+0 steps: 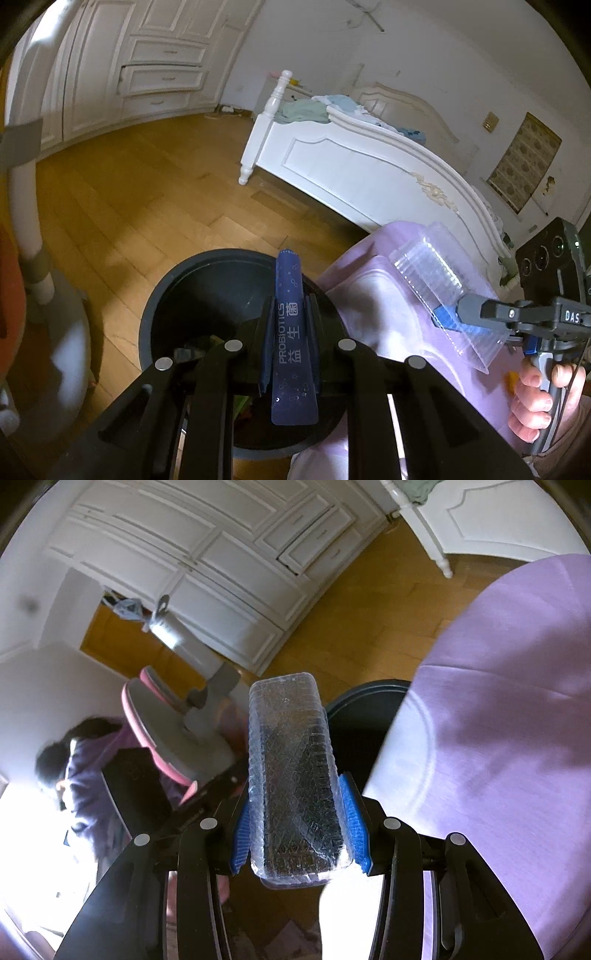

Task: Collect trash
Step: 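Carry the blue tube and clear box over the bin and open both tools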

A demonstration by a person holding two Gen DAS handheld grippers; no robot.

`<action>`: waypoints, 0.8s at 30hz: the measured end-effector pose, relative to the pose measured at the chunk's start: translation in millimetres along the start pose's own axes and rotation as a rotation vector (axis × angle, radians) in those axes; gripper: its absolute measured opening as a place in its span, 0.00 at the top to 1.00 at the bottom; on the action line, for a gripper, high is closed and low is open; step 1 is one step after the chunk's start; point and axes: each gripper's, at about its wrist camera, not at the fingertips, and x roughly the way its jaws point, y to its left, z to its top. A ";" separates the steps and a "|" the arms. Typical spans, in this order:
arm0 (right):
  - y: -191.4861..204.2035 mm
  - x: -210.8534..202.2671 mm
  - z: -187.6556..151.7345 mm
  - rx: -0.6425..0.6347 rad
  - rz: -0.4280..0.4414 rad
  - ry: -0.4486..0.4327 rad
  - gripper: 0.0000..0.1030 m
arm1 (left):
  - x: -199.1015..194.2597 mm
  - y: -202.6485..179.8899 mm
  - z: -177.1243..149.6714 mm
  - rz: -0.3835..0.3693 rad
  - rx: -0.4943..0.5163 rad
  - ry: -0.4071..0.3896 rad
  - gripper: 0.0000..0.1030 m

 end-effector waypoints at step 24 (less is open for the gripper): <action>-2.8 67.3 10.9 0.043 -0.027 0.027 0.47 | 20.5 25.7 2.6 0.004 -0.072 0.027 0.80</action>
